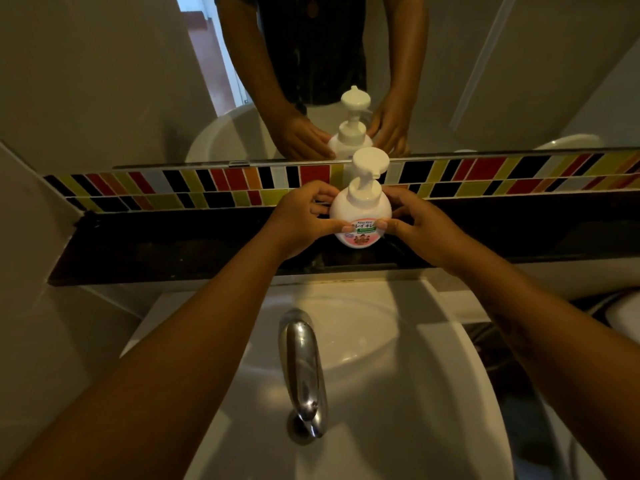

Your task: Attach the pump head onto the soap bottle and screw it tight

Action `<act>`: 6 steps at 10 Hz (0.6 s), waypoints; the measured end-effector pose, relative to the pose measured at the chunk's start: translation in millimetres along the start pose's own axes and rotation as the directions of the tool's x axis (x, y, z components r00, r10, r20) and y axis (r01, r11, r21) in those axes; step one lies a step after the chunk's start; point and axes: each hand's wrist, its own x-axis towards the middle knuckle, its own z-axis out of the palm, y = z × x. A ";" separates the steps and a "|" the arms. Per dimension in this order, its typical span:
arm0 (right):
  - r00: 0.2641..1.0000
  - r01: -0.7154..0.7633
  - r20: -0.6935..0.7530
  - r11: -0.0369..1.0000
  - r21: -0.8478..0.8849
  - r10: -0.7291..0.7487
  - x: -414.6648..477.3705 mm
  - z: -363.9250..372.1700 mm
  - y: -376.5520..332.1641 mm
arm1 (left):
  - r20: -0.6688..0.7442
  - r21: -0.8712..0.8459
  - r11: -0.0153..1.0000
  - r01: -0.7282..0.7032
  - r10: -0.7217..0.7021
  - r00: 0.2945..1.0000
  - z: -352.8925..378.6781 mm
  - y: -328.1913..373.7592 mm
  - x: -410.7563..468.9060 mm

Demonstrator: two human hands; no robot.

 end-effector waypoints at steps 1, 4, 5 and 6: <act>1.000 -0.004 -0.024 0.999 0.031 0.005 -0.9 3.7 1.2 | 0.000 -0.012 1.000 0.003 -0.003 1.000 -0.3 -2.0 0.1; 0.986 -0.076 -0.144 0.997 0.025 0.079 -15.5 2.3 -1.8 | -0.110 0.170 0.983 0.064 -0.045 0.993 -14.1 -6.9 -20.4; 0.978 -0.062 -0.201 0.997 -0.044 0.052 -26.5 3.7 -0.7 | -0.205 0.274 0.960 0.062 -0.005 0.979 -25.3 -20.8 -44.4; 0.972 -0.102 -0.229 0.970 -0.220 0.050 -34.0 11.0 6.7 | -0.304 0.451 0.887 0.099 0.048 0.952 -33.3 -31.7 -70.2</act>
